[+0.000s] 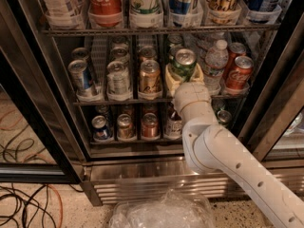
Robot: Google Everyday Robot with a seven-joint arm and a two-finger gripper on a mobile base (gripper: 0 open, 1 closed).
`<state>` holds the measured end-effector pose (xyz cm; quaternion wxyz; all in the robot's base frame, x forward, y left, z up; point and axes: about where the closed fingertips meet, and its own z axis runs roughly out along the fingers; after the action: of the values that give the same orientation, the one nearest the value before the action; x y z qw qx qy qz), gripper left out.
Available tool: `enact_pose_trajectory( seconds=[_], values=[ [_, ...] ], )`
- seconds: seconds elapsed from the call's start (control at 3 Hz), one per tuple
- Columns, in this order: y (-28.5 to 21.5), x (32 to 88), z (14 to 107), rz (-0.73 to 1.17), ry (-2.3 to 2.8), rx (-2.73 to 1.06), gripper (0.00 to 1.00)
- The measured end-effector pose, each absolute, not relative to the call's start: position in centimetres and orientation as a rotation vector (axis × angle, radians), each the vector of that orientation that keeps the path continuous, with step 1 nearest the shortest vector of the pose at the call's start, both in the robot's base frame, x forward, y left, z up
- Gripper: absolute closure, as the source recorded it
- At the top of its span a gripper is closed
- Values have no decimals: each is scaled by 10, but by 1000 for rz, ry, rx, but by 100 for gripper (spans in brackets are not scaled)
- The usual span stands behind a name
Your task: Pick green can from middle shelf of fridge
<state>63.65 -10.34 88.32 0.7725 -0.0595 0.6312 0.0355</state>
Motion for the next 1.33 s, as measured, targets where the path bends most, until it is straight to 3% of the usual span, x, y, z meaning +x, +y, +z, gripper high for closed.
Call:
enact_pose_trajectory(
  seconds=[1.33],
  values=[
    [-114, 581, 865, 221, 1440, -390, 100]
  ],
)
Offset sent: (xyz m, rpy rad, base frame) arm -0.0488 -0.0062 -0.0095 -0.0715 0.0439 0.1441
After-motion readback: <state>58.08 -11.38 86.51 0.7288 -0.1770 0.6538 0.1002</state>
